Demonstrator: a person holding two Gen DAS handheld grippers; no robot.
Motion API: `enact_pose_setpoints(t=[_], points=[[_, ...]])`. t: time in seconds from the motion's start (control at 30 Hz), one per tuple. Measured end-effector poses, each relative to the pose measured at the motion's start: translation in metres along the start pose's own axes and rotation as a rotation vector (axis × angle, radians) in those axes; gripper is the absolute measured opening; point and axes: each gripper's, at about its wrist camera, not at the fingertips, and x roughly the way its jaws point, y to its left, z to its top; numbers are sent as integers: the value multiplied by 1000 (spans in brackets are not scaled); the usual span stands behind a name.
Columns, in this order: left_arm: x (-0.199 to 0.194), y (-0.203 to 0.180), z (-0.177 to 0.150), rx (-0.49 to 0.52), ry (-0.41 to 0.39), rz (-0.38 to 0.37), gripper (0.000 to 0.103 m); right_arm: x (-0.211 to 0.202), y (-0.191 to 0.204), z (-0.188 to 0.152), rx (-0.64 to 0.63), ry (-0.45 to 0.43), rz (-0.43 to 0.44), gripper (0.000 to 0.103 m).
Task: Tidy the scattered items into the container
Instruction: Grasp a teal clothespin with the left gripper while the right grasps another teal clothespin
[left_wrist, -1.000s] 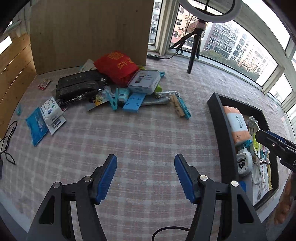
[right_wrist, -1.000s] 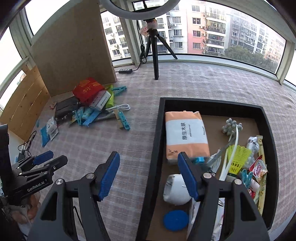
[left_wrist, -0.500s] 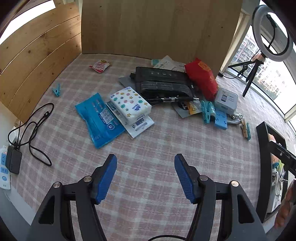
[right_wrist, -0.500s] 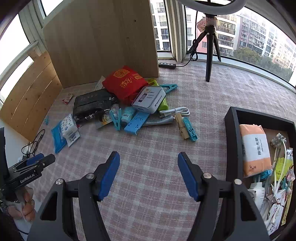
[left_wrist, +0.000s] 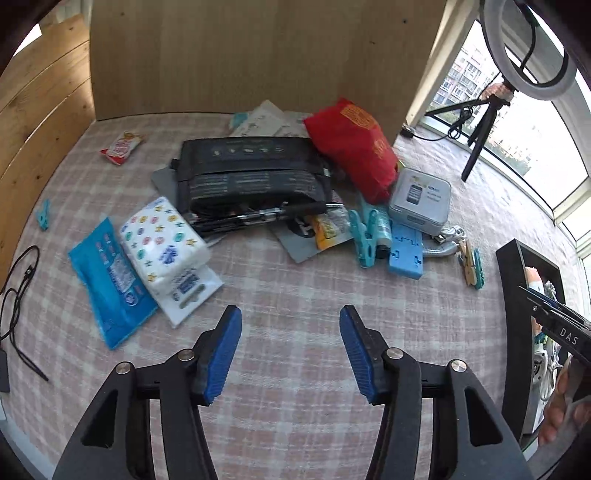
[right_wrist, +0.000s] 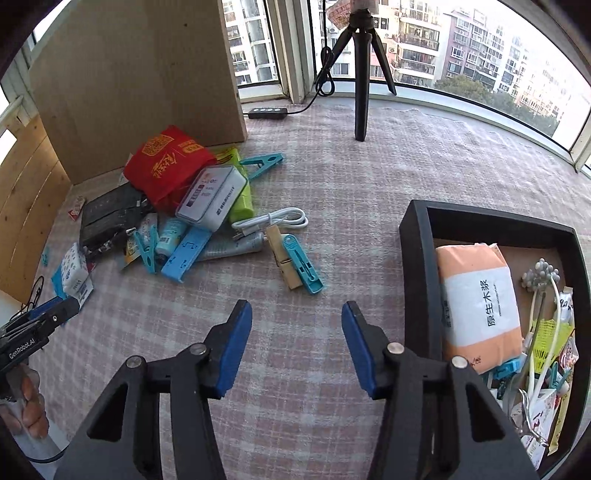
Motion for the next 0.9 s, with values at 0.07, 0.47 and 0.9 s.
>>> enact_pose_setpoints(t=[0.07,0.47,0.9], points=[[14,-15,4,20,17,-7,43,10,-11,3,9,14,4,40],[63,-45,26,57,68,-13,38,54,-13,23,-49,55,45,36],[76,-45,39,54,56,-19,35,69,-19,32,-43,71,64,30]])
